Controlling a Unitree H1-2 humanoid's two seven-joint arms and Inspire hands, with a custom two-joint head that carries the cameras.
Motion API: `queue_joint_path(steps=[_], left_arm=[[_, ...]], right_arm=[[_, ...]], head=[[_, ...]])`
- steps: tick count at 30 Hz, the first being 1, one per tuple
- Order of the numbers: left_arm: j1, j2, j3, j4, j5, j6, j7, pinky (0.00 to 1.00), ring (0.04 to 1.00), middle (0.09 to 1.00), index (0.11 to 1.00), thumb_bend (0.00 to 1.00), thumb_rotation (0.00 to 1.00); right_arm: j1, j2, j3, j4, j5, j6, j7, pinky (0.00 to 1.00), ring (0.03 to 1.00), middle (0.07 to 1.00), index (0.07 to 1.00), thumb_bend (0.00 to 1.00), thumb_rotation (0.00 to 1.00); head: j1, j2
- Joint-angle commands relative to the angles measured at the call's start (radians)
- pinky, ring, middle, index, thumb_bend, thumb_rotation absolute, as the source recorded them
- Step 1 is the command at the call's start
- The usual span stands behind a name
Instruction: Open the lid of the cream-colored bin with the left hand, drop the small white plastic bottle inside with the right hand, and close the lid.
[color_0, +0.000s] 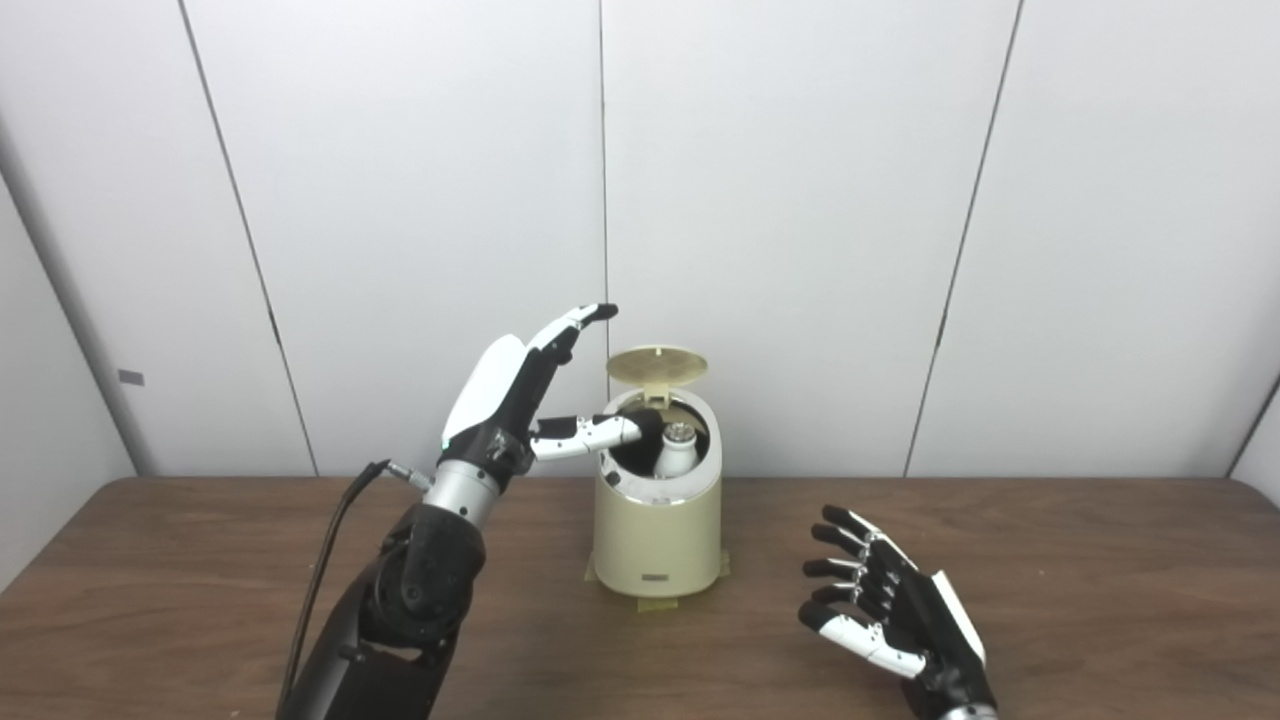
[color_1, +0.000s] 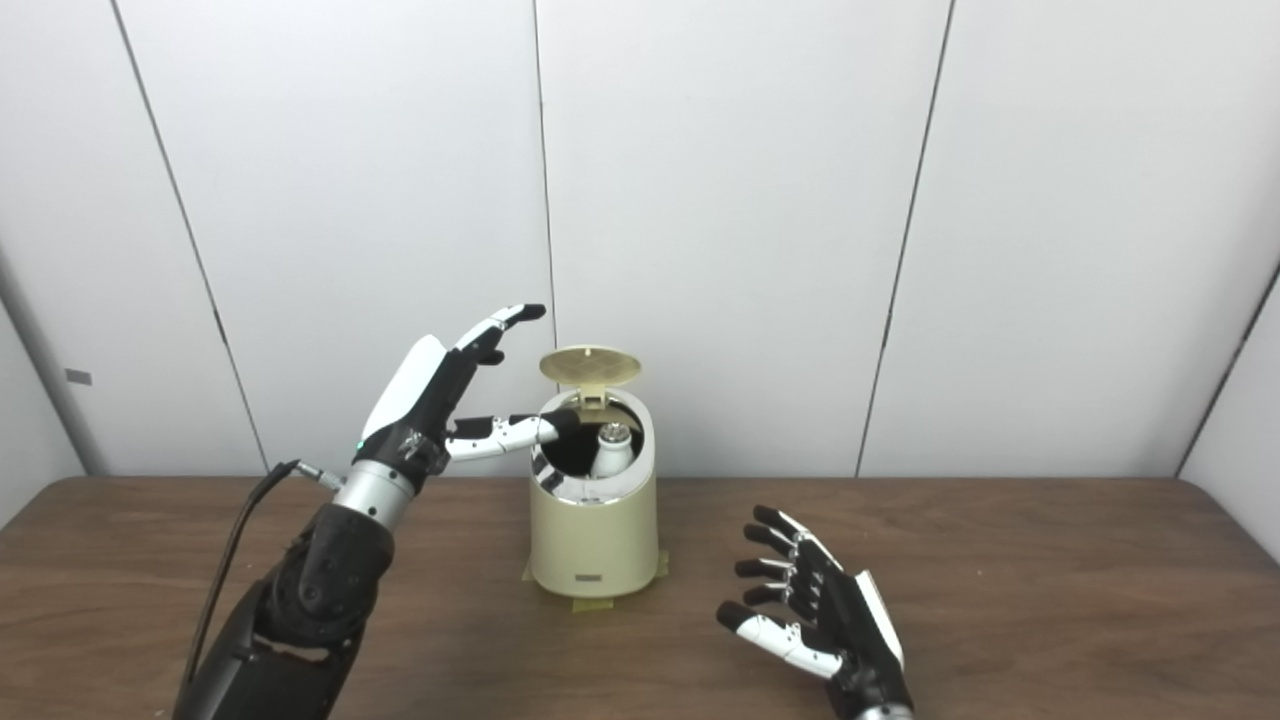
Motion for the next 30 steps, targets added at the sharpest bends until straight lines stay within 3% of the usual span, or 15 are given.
queue_joint_path(steps=[1, 9, 19, 30], left_arm=[[-0.086, 0.006, -0.003, -0.002, 0.018, -0.008, 0.022, 0.85, 0.965, 0.962, 0.934, 0.89, 0.55], [-0.139, 0.024, -0.054, 0.077, 0.083, 0.009, -0.003, 0.99, 1.0, 0.95, 0.918, 0.92, 0.56], [-0.181, 0.049, -0.102, 0.136, 0.114, 0.002, -0.025, 1.0, 1.0, 0.869, 0.821, 0.94, 0.58], [-0.157, 0.08, -0.121, 0.066, 0.122, 0.006, -0.078, 1.0, 1.0, 0.839, 0.792, 0.91, 0.56]], right_arm=[[-0.022, 0.003, -0.004, -0.03, 0.004, -0.046, -0.007, 0.56, 0.687, 0.81, 0.849, 0.87, 0.4], [-0.021, 0.005, -0.001, -0.04, -0.01, -0.042, -0.011, 0.55, 0.674, 0.813, 0.855, 0.86, 0.4], [-0.019, 0.007, -0.003, -0.041, -0.015, -0.04, -0.016, 0.54, 0.653, 0.792, 0.845, 0.86, 0.41], [-0.02, 0.012, -0.001, -0.05, -0.02, -0.029, -0.024, 0.55, 0.652, 0.786, 0.842, 0.86, 0.4]], head=[[-0.003, 0.001], [-0.017, 0.0], [-0.022, 0.002], [-0.031, 0.005]])
